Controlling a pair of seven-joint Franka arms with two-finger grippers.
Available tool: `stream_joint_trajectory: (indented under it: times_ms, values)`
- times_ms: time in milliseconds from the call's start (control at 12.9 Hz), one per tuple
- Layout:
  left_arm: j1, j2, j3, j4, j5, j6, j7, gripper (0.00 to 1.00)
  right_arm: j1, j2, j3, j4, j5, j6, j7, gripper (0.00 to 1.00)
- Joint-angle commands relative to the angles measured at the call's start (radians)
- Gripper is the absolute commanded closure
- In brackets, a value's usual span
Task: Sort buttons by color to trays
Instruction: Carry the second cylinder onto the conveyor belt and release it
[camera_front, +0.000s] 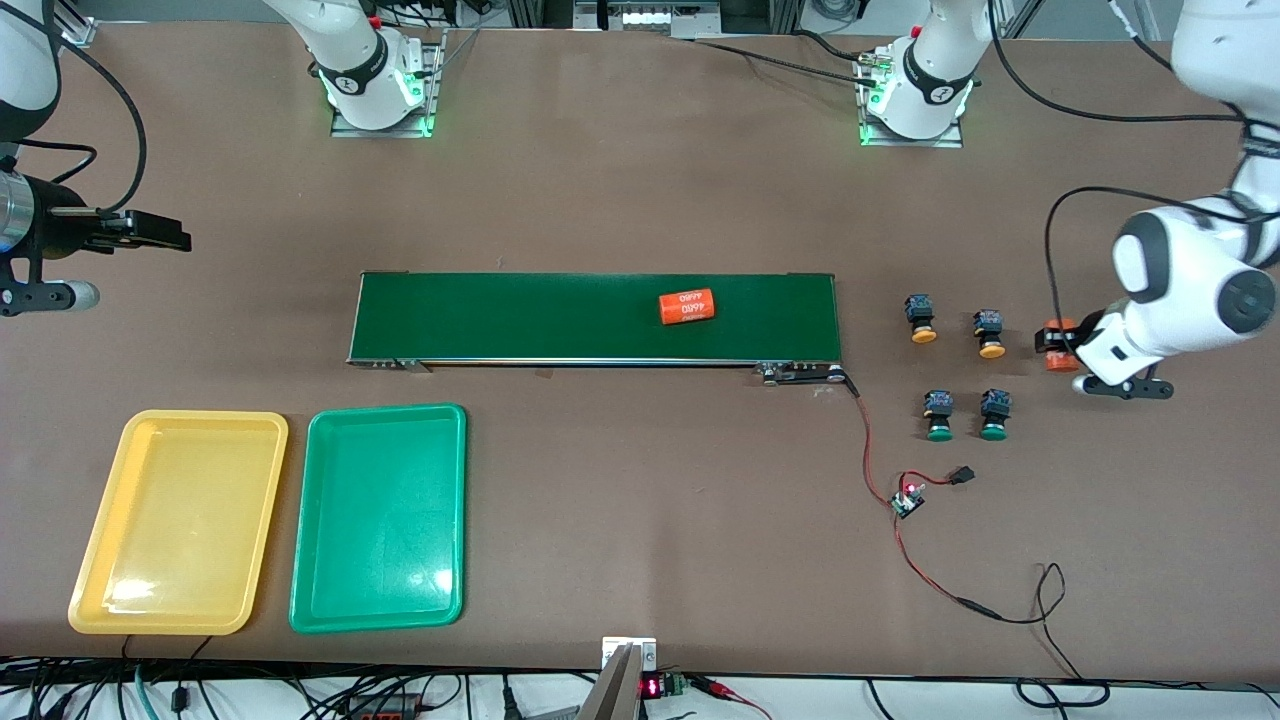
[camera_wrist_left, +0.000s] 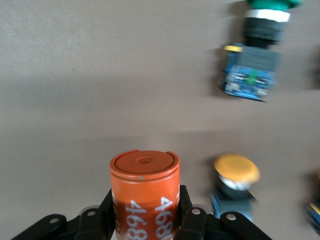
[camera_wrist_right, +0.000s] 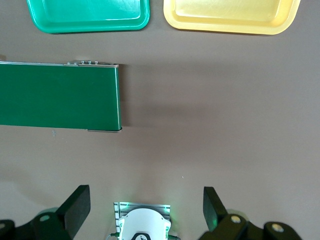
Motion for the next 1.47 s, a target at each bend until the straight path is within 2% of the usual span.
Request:
stream_joint_trajectory:
  times_ms: [0,77,232,387,618,773,928,1005,1237,1391]
  values:
    - [-0.021,-0.008,-0.076,0.159,-0.011,-0.282,0.027,0.92,-0.011,0.001,0.005,0.011,0.008,-0.017,-0.017,0.0]
    - [-0.021,-0.008,-0.121,0.177,-0.011,-0.351,0.047,0.93,-0.011,0.002,0.004,0.011,0.008,-0.019,-0.017,0.0]
    - [-0.025,-0.014,-0.256,0.205,-0.01,-0.448,0.067,0.94,-0.011,0.002,0.005,0.011,0.008,-0.019,-0.017,0.0]
    - [-0.052,-0.016,-0.351,0.207,-0.014,-0.56,0.061,0.95,-0.011,0.002,0.005,0.011,0.008,-0.017,-0.017,0.0]
    - [-0.078,-0.016,-0.518,0.207,-0.008,-0.539,0.09,0.99,-0.011,0.002,0.005,0.011,0.008,-0.017,-0.017,0.0]
    - [-0.084,-0.013,-0.639,0.187,0.005,-0.456,0.119,0.99,-0.011,0.002,0.005,0.011,0.008,-0.017,-0.017,0.0]
    - [-0.133,-0.01,-0.673,0.118,0.009,-0.302,0.145,0.98,-0.011,0.002,0.005,0.011,0.008,-0.017,-0.017,0.0]
    - [-0.158,-0.008,-0.674,0.086,0.024,-0.223,0.22,0.98,-0.011,0.001,0.005,0.011,0.008,-0.017,-0.017,0.0]
    - [-0.159,0.007,-0.672,0.031,0.082,-0.053,0.447,0.98,-0.011,0.001,0.005,0.011,0.01,-0.017,-0.017,0.0]
    - [-0.16,0.01,-0.672,-0.018,0.091,0.03,0.475,0.96,-0.011,0.001,0.005,0.011,0.008,-0.019,-0.017,0.0]
